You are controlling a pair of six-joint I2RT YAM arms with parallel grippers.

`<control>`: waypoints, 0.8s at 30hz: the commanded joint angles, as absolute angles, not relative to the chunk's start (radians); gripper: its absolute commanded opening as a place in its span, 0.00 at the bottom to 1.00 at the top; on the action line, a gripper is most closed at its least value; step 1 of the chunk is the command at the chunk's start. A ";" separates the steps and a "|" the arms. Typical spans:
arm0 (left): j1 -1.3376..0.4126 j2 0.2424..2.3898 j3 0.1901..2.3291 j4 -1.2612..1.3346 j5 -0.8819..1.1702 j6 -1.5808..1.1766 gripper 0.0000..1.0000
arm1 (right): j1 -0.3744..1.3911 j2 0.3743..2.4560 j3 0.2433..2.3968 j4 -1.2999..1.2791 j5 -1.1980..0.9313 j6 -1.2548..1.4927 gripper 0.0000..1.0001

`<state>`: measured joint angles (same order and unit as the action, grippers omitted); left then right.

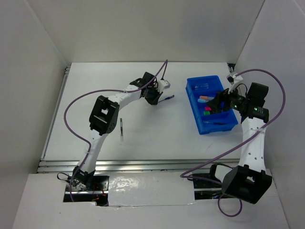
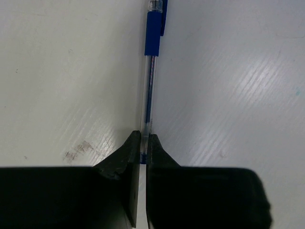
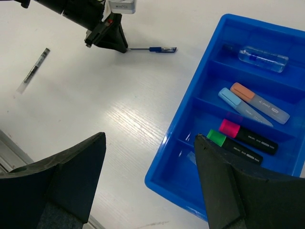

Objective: Sort the stationery into containers
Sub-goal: Pick up the pen from the center of the board.

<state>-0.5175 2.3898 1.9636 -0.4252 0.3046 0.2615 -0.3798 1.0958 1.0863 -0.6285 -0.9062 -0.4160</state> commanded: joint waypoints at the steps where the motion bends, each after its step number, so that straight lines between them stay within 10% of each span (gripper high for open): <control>1: -0.534 2.428 1.970 -0.508 0.230 0.278 0.02 | -0.385 1.072 1.097 -0.588 -0.936 -0.388 0.81; 13: -0.485 1.920 1.537 -0.128 0.653 -0.114 0.00 | -0.377 0.986 0.875 0.127 -1.052 0.522 0.86; 24: -0.529 1.589 1.342 -0.008 0.726 -0.336 0.00 | -0.161 1.029 0.922 0.319 -0.973 0.770 0.92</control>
